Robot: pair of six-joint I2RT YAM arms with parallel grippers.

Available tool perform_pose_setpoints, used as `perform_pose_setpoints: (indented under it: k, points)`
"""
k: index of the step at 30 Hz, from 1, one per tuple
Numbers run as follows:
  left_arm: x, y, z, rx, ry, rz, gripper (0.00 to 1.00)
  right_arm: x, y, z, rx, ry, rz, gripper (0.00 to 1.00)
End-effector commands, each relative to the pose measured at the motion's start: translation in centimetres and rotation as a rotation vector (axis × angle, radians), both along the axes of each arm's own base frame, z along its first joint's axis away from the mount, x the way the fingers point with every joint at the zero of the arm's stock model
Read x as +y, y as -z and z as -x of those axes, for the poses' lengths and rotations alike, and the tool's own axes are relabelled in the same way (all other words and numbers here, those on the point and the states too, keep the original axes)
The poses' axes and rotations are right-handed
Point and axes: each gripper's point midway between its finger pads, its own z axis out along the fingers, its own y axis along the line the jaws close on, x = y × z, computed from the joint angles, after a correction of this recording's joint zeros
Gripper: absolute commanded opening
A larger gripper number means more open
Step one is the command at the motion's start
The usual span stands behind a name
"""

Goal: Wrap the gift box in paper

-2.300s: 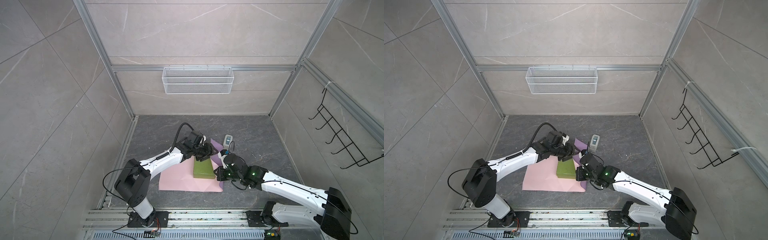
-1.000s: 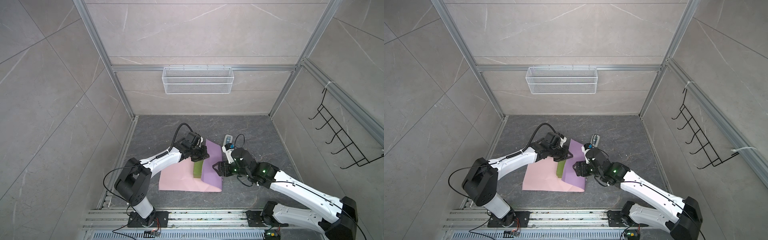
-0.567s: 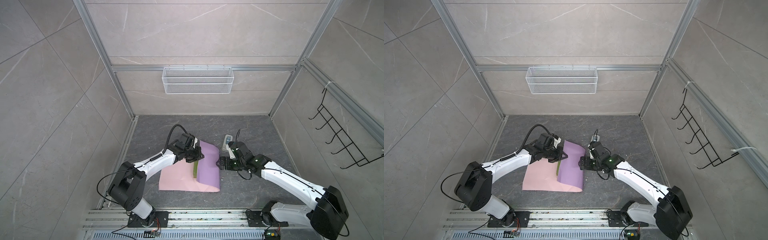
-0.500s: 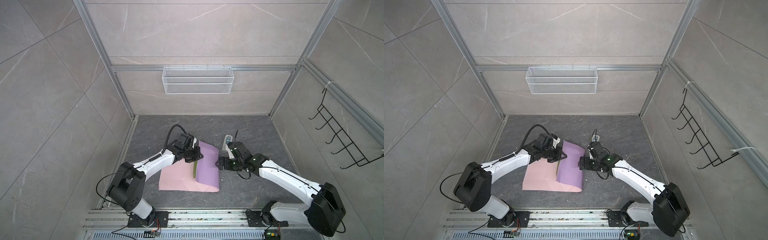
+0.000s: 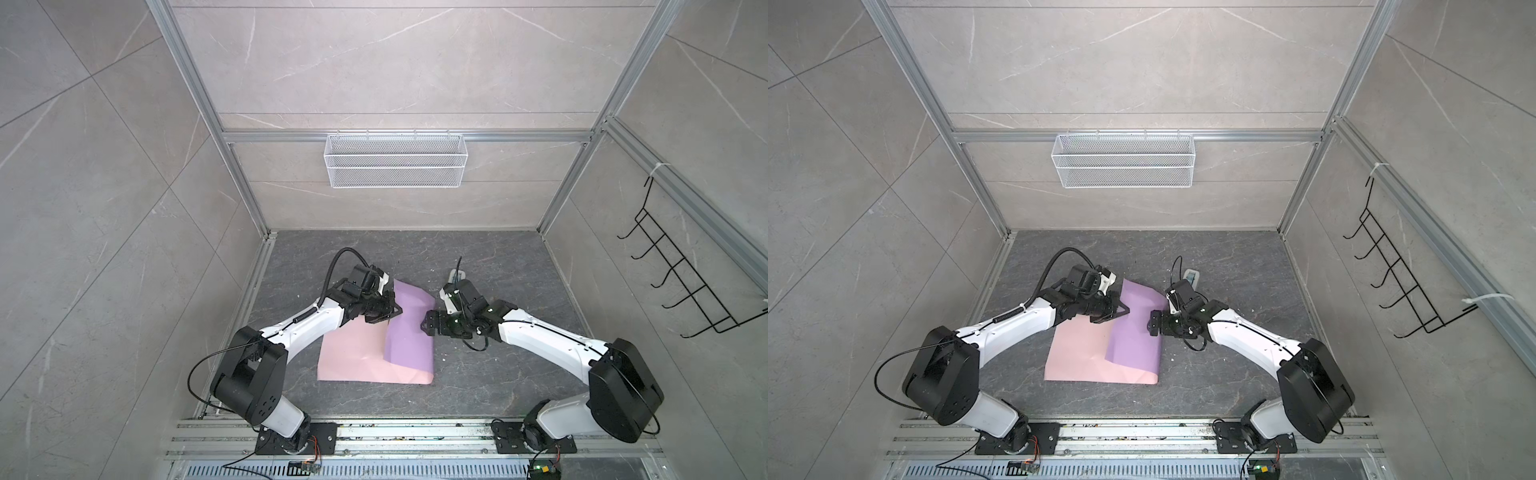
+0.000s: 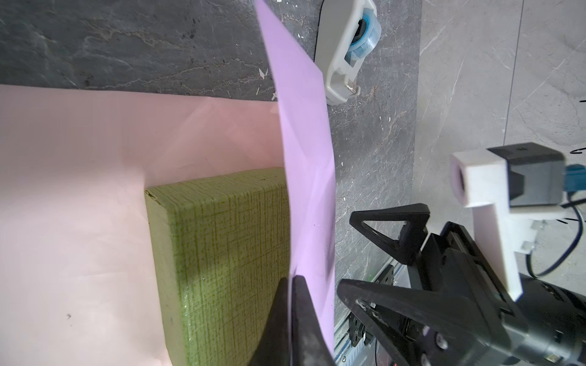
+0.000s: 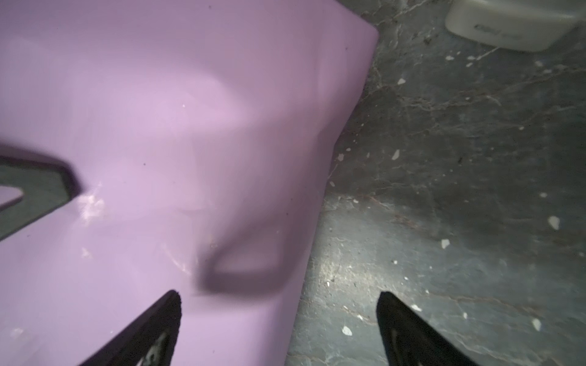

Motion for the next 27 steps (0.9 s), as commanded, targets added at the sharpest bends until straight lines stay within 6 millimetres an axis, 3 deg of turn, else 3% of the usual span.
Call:
perform_pose_setpoints:
  k: [1,17,27]
  points:
    - [0.0,-0.3,0.2,-0.009,0.033,0.013,0.0,1.4,-0.7,-1.0,-0.007,-0.016,-0.047,0.96]
    - [1.1,1.3,0.0,0.012,0.022,-0.015,0.0,2.1,0.5,-1.5,0.021,-0.038,-0.036,0.96]
    - [1.3,2.5,-0.1,0.031,0.016,-0.032,0.0,1.8,2.3,-1.3,0.052,-0.039,-0.003,0.94]
